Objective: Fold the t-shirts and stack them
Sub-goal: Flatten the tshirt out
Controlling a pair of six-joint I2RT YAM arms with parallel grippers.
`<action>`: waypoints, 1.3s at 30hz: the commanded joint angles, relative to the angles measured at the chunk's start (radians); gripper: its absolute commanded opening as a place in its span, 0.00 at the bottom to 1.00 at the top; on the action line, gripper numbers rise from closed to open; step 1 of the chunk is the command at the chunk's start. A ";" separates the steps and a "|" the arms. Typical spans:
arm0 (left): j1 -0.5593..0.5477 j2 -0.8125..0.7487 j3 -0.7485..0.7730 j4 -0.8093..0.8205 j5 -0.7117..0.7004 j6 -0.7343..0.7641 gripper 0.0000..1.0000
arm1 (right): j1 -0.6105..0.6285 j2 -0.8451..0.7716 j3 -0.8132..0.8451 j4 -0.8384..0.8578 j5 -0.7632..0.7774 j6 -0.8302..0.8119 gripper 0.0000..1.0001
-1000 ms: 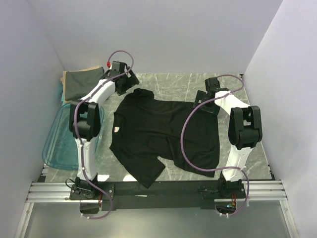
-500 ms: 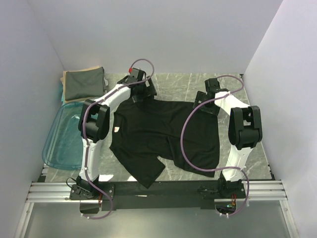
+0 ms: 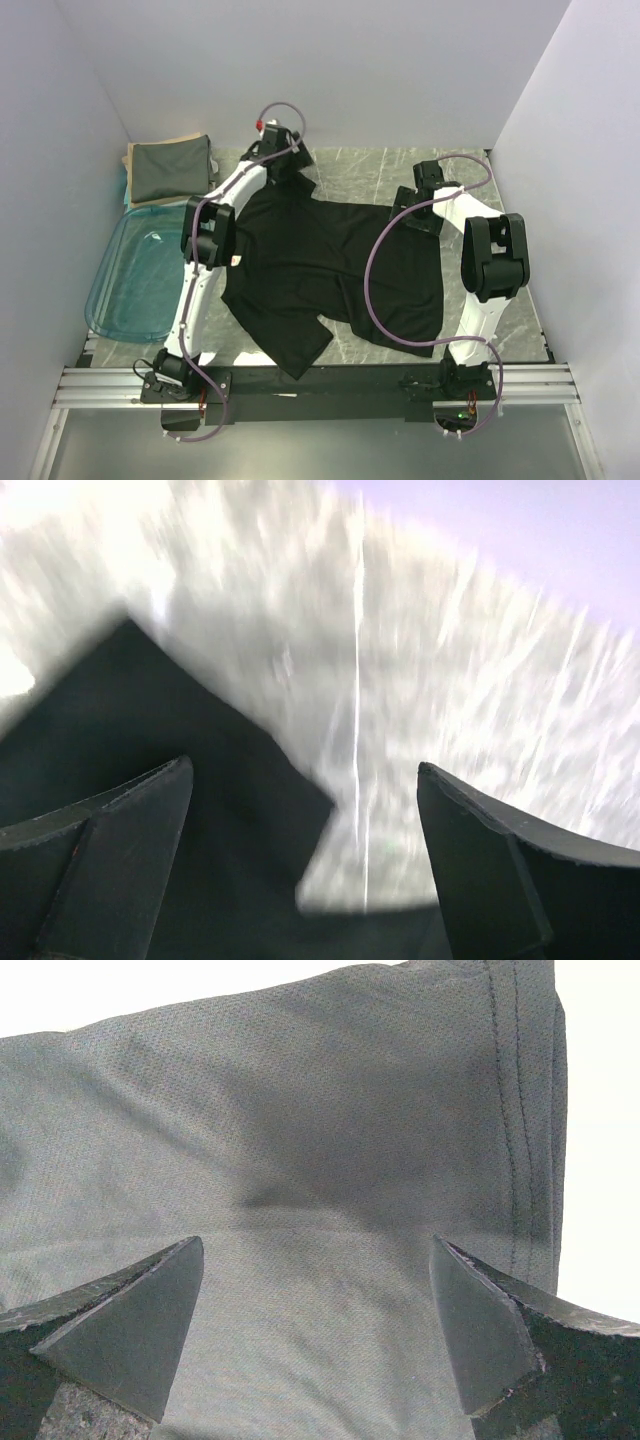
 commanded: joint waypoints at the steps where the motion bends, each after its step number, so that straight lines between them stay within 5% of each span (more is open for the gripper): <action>1: 0.066 0.017 0.111 0.060 0.036 -0.043 0.99 | -0.008 -0.048 -0.009 0.027 0.001 -0.007 1.00; 6: 0.065 -0.124 -0.070 0.114 0.012 0.018 0.99 | -0.008 -0.045 0.016 0.017 0.009 -0.009 1.00; 14: 0.014 -0.395 -0.360 -0.093 -0.106 0.124 0.99 | -0.010 0.029 0.118 -0.021 0.043 -0.026 1.00; 24: -0.061 -0.679 -0.847 -0.084 -0.134 0.058 0.99 | -0.020 0.029 0.073 -0.036 0.063 -0.035 1.00; 39: -0.047 -0.446 -0.707 -0.259 -0.250 -0.016 0.99 | -0.068 0.106 0.103 -0.084 0.049 -0.073 1.00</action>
